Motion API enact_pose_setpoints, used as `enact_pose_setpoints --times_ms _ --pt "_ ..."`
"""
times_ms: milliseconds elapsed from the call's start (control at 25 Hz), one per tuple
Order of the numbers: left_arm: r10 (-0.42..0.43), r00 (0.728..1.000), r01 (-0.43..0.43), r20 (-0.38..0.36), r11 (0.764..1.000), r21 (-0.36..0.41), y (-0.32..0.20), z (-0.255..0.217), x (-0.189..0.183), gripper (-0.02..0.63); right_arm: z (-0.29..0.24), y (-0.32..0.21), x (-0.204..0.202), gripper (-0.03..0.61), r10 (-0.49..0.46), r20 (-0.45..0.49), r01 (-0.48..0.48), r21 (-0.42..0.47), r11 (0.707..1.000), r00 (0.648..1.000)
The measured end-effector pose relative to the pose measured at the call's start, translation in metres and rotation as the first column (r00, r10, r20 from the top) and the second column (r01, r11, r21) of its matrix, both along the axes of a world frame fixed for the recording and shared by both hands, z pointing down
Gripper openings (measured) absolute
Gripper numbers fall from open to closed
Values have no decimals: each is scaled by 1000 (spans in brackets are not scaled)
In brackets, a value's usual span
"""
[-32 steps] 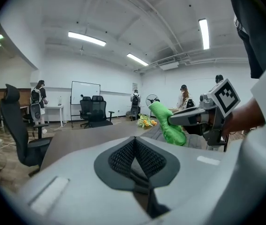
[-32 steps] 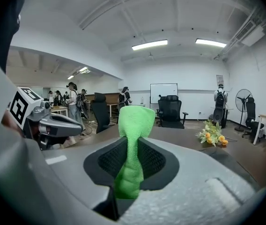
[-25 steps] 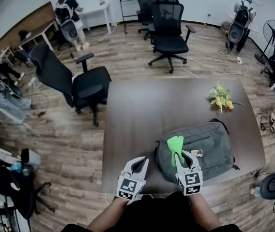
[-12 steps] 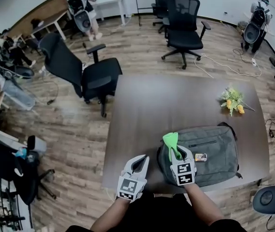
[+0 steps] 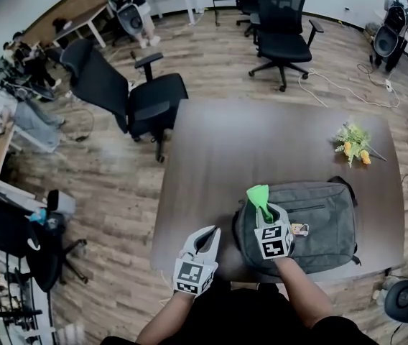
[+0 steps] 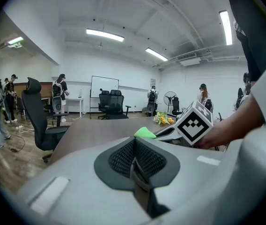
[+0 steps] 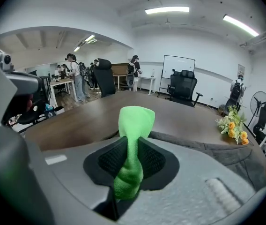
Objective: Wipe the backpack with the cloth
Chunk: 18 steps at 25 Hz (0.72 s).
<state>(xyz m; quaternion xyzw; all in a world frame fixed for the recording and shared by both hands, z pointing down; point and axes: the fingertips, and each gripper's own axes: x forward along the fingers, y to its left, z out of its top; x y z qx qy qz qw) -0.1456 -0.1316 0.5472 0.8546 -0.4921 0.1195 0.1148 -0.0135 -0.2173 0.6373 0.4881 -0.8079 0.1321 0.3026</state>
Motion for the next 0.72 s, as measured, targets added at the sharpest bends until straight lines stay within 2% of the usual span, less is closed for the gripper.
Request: enact_pose_setpoints --times_ms 160,360,720 --pt "10 1000 -10 9 1000 -19 -2 5 10 18 -3 -5 19 72 25 -27 -26 -10 1000 999" --pt "11 1000 -12 -13 998 -63 -16 12 20 17 0 -10 53 72 96 -64 -98 -21 995 993" --pt "88 996 -90 -31 992 -89 -21 30 55 18 -2 -16 143 72 211 -183 -221 -36 975 960"
